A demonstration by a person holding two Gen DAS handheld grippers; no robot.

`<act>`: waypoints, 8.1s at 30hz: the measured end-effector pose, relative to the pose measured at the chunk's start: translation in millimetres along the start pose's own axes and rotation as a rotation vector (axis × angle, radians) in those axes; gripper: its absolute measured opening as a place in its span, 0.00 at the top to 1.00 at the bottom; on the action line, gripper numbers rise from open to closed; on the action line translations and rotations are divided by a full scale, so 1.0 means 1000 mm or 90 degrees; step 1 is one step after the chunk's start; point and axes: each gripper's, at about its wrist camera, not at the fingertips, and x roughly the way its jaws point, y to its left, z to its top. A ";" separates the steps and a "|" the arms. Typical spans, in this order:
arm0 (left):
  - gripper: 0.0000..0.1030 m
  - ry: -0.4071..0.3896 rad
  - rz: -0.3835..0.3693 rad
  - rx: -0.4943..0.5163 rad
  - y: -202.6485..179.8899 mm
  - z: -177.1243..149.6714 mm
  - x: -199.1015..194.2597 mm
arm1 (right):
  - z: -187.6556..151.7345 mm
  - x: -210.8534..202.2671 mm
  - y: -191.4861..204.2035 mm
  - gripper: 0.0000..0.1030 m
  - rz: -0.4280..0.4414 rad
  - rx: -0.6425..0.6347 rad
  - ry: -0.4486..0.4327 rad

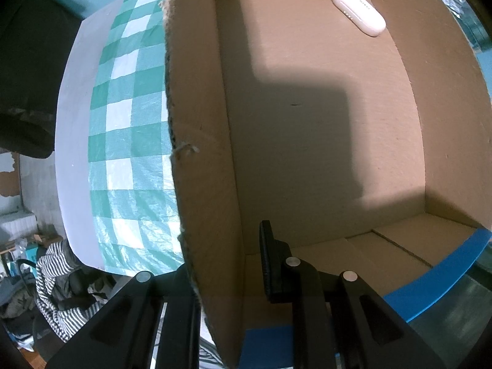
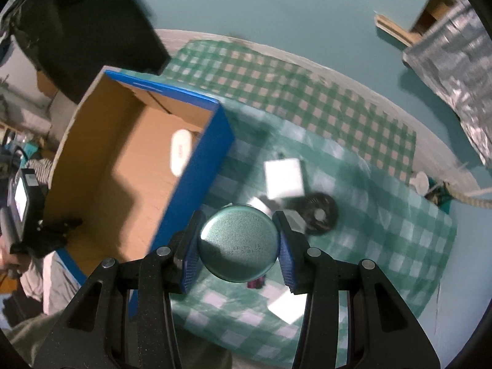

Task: Organize rigid objects
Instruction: 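Carry the teal tin into the box beside the earbud case and release, then move the right gripper back over the white square charger, then grasp the white square charger with the right gripper and lift, then carry the white charger with the right gripper into the box and release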

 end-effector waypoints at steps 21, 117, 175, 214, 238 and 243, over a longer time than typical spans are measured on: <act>0.84 -0.004 0.002 0.015 -0.002 0.002 0.004 | 0.067 0.029 0.067 0.57 0.013 -0.099 -0.001; 0.84 -0.008 0.002 0.039 -0.002 -0.002 0.004 | -0.146 0.091 -0.111 0.37 -0.043 0.342 0.111; 0.84 -0.015 -0.004 0.036 0.004 -0.003 0.004 | -0.080 0.032 -0.044 0.51 -0.035 0.110 0.030; 0.84 -0.022 -0.002 0.041 0.002 -0.008 0.005 | 0.032 0.044 0.087 0.50 -0.018 -0.170 0.022; 0.84 -0.020 -0.007 0.044 -0.005 -0.007 0.001 | 0.044 0.056 0.097 0.49 -0.040 -0.176 0.030; 0.84 -0.018 -0.011 0.043 -0.002 -0.007 0.003 | 0.045 0.052 0.094 0.49 -0.039 -0.166 0.032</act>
